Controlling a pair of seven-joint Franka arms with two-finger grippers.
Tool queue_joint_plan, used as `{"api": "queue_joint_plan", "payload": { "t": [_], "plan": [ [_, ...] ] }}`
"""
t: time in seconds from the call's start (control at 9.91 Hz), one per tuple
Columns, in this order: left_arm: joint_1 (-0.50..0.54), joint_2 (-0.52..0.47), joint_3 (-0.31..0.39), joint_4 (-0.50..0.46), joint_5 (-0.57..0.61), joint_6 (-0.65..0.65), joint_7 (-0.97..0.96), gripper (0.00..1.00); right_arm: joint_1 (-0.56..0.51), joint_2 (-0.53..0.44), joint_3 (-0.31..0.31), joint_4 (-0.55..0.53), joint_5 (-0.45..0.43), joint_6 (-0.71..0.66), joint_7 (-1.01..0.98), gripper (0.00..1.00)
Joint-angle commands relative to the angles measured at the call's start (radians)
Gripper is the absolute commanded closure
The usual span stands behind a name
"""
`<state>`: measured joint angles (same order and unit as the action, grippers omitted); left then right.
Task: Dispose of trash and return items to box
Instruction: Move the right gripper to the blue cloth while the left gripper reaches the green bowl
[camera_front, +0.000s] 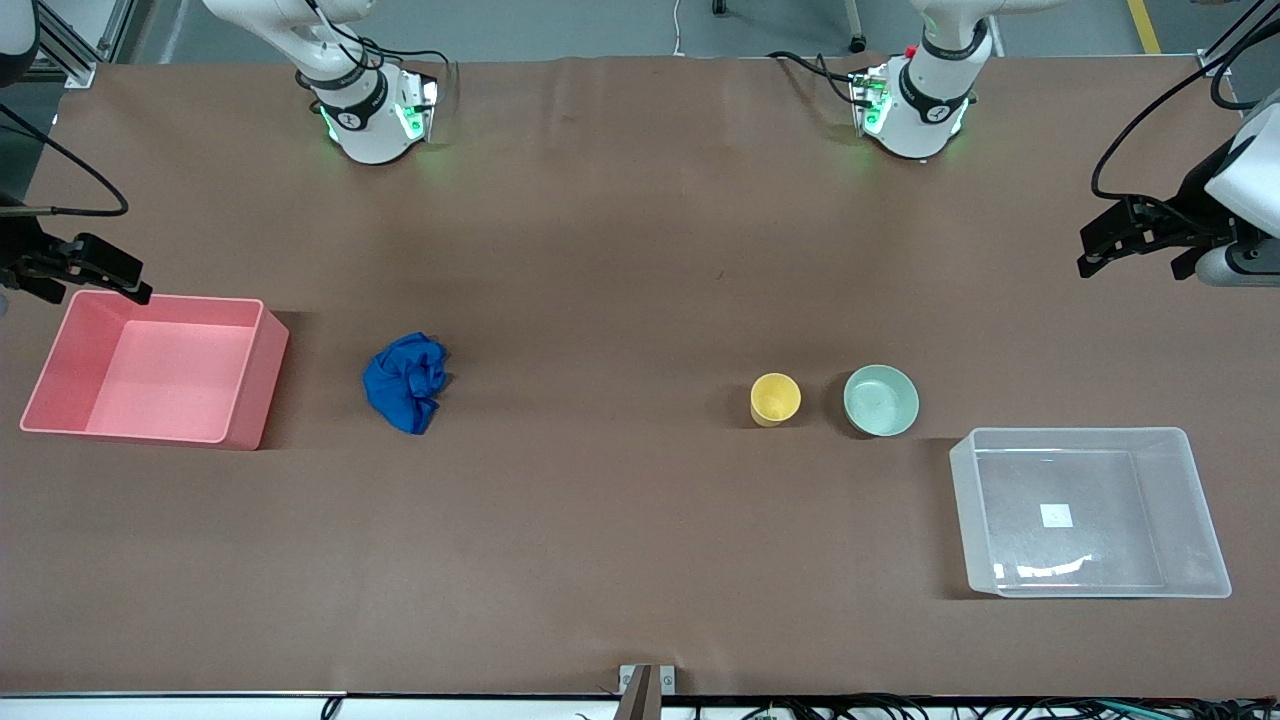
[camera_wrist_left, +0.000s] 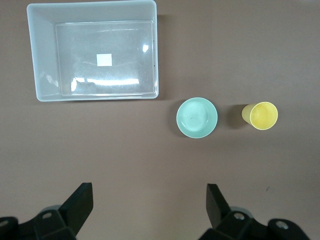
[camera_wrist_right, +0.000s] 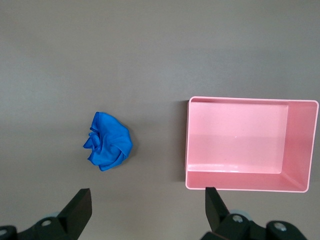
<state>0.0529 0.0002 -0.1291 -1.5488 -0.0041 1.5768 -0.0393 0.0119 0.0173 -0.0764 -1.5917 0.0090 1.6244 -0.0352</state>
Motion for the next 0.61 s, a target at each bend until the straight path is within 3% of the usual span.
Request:
{"api": "queue_joint_plan", "payload": {
  "t": [0.0, 0.5],
  "plan": [
    [0.005, 0.021, -0.003, 0.001, 0.010, -0.023, -0.001, 0.00, -0.010, -0.004, 0.007, -0.001, 0.011, 0.002, -0.006, 0.00],
    [0.005, 0.131, 0.002, 0.006, 0.032, -0.014, -0.005, 0.00, -0.010, -0.002, 0.007, -0.004, 0.011, 0.005, -0.006, 0.00]
  ]
}}
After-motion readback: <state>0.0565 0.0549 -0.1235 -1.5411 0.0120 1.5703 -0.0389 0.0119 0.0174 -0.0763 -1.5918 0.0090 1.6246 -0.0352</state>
